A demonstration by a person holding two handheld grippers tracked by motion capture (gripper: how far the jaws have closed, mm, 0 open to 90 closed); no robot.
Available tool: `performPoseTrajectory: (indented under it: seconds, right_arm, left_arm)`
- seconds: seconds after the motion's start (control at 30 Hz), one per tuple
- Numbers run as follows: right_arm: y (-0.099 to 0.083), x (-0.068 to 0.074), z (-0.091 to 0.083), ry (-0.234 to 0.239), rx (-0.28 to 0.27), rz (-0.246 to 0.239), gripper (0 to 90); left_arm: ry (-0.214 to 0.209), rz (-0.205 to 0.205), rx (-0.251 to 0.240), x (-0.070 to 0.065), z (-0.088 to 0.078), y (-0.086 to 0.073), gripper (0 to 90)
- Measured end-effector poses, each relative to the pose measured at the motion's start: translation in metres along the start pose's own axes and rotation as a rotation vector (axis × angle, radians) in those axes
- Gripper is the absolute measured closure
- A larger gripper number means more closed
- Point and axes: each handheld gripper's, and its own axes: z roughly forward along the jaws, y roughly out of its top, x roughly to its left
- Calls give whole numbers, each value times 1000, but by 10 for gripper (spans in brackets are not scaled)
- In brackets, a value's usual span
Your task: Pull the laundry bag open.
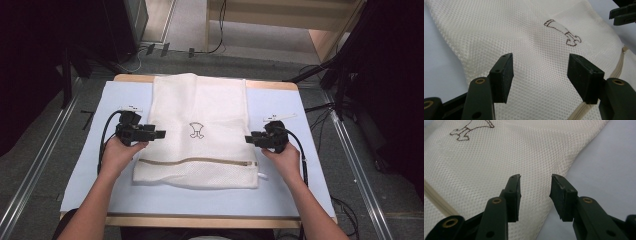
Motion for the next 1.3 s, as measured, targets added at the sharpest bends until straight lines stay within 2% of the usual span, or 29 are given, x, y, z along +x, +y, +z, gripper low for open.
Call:
performPoseTrajectory:
  seconds: [0.1, 0.17, 0.27, 0.43, 0.47, 0.57, 0.73, 0.87, 1.07, 1.23, 1.3]
  right_arm:
    - [-4, 3, -5, 5, -7, -4, 628]
    - [-8, 6, -10, 1, -5, -4, 640]
    - [-15, 10, -15, 9, -4, -4, 658]
    - [-22, 13, -20, 12, 4, -9, 675]
    - [-25, 14, -21, 21, 14, -3, 704]
    - [-26, 15, -22, 17, 18, -16, 728]
    - [-32, 18, -21, 27, 33, -13, 807]
    - [-37, 19, -18, 27, 52, -18, 811]
    - [-45, 15, -16, 63, 85, -3, 900]
    - [-50, 15, -15, 93, 95, 10, 900]
    - [-51, 16, -14, 90, 95, 11, 900]
  left_arm:
    - [25, 18, -20, -7, -2, 0, 399]
    - [14, 20, -42, -10, -2, 0, 400]
    - [6, 27, -40, -15, -1, 1, 400]
    - [-16, 48, -18, -22, 5, 3, 399]
    - [-21, 53, -3, -24, 7, 3, 398]
    - [-41, 51, 3, -27, 13, 2, 396]
    - [-55, 78, 16, -35, 21, 5, 394]
    - [-65, 98, 19, -40, 26, 8, 394]
    - [-75, 118, 40, -43, 37, 11, 394]
    - [-90, 145, 42, -50, 44, 14, 394]
    - [-90, 157, 47, -52, 48, 15, 395]
